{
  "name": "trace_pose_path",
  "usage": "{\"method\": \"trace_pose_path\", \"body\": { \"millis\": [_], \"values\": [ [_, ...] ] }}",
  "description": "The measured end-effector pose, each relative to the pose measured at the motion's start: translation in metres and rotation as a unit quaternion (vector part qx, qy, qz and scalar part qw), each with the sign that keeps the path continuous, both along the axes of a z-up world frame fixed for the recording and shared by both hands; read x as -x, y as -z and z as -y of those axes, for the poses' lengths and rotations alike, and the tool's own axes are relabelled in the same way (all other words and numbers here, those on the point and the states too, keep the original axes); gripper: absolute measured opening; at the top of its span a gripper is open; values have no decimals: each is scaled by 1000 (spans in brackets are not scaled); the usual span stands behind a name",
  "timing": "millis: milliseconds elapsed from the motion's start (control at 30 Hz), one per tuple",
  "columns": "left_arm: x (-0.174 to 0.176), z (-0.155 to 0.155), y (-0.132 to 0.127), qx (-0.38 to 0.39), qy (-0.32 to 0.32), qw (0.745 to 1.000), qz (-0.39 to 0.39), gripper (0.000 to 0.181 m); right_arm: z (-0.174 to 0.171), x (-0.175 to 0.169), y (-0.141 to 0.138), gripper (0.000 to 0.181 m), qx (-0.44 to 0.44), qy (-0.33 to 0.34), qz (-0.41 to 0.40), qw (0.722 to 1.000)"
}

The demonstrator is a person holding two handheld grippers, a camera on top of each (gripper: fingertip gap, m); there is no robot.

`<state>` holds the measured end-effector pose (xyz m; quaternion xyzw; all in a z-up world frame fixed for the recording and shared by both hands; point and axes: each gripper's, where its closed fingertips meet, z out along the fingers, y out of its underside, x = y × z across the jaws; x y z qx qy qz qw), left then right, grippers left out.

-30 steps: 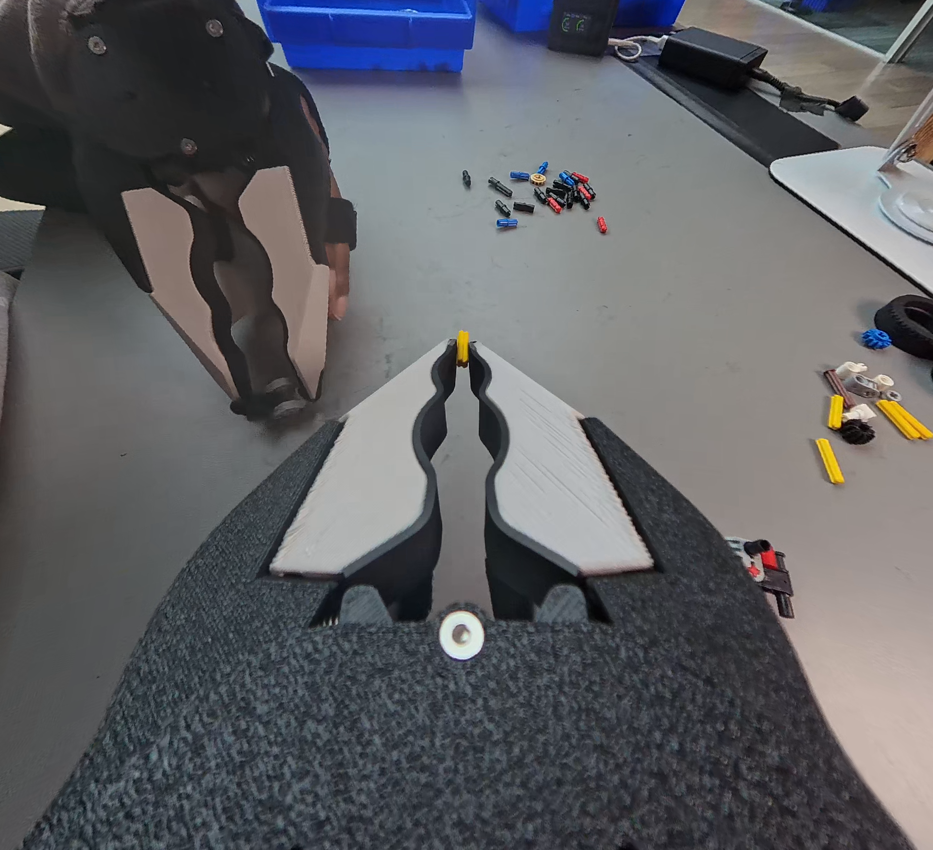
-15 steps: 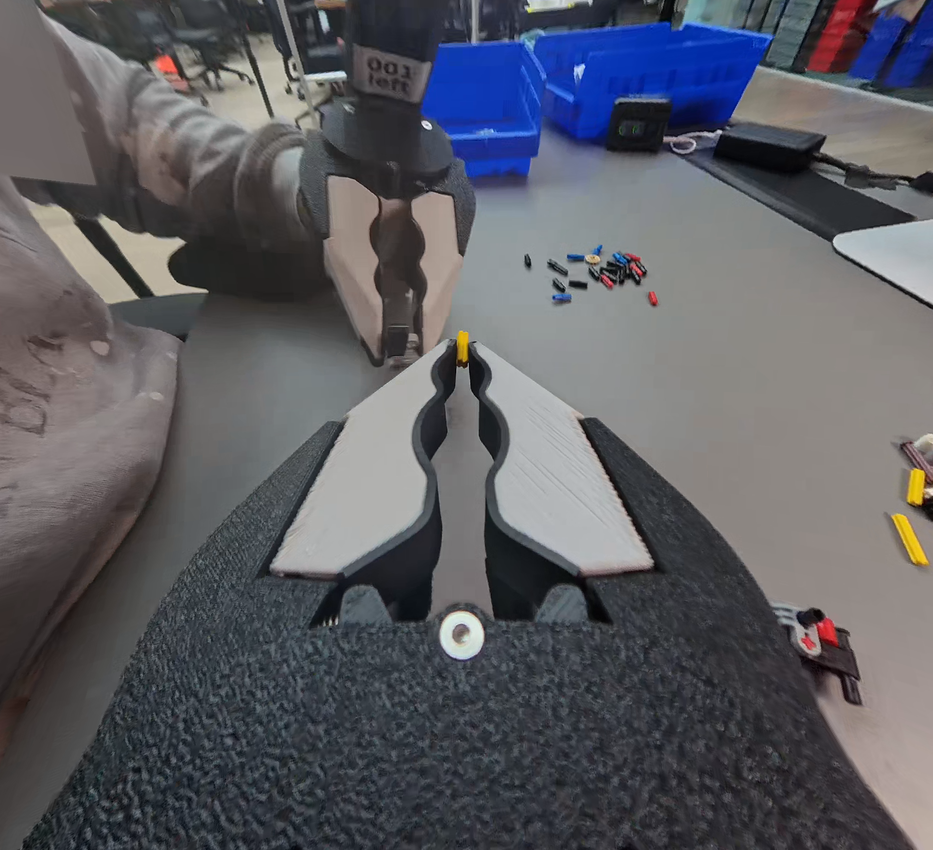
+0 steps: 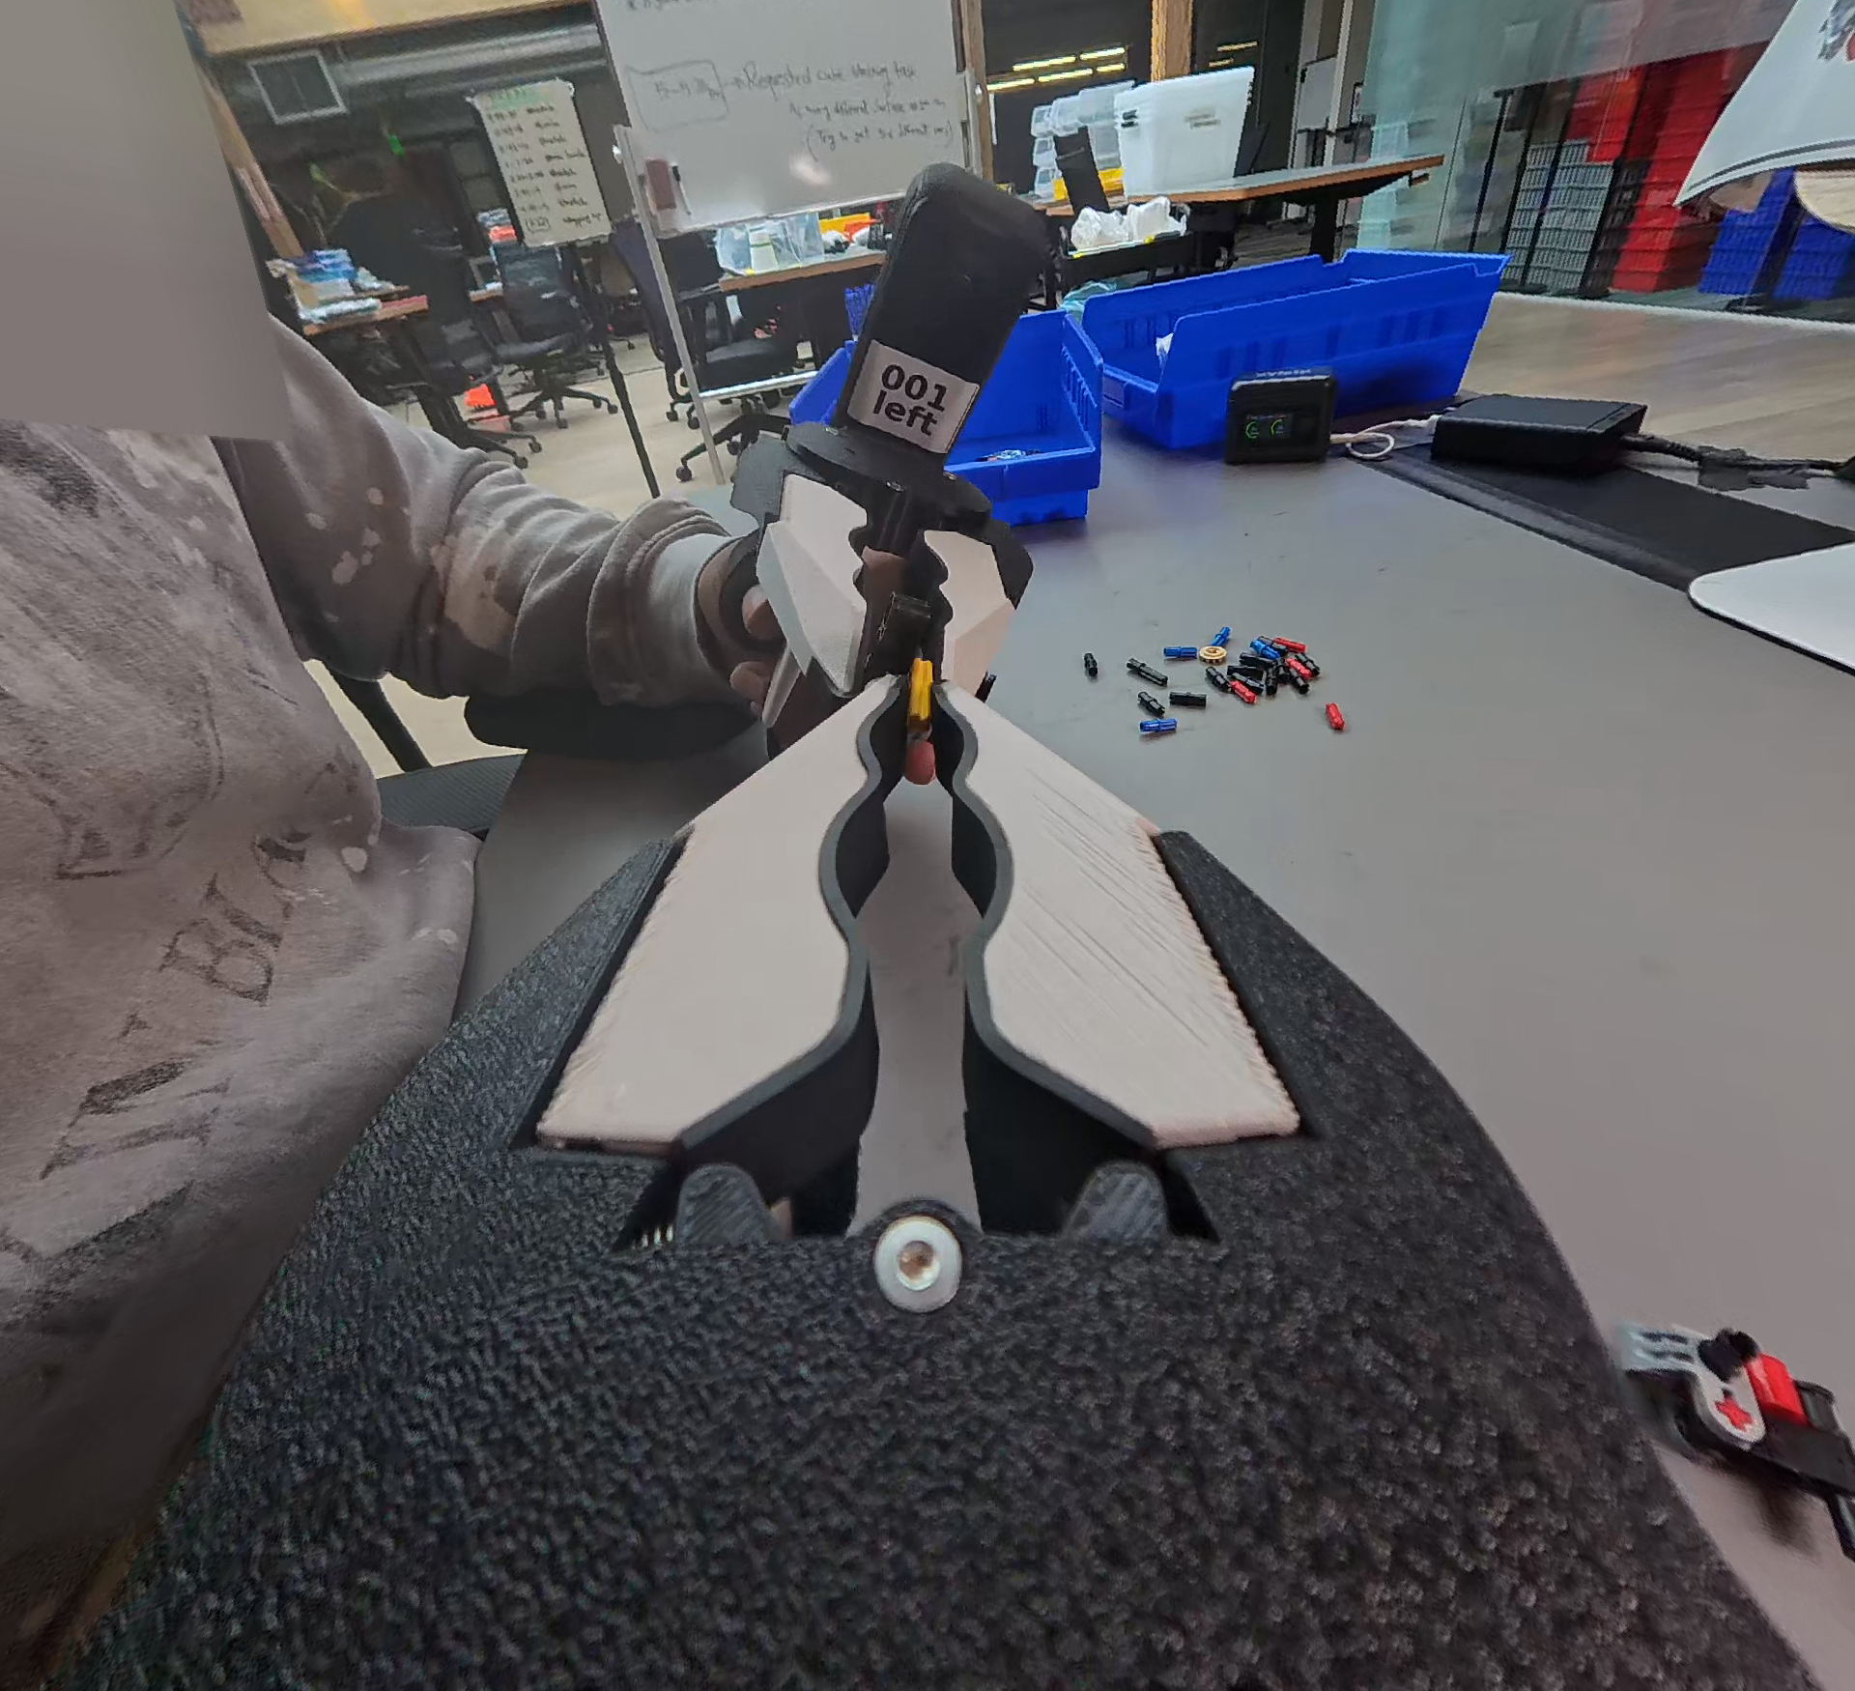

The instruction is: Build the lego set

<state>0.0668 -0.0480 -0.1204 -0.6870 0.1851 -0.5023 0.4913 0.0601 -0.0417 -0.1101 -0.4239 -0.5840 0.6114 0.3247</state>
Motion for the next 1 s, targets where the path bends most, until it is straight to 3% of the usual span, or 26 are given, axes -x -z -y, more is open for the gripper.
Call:
{"method": "trace_pose_path", "body": {
  "millis": [333,1000],
  "values": [
    [1,-1,-3,45,6,997,59,15,2,3,5,3,-7,7,12,1000],
    [0,4,8,93,29,994,55,15,8,5,17,2,-60,4,31,998]
  ]
}}
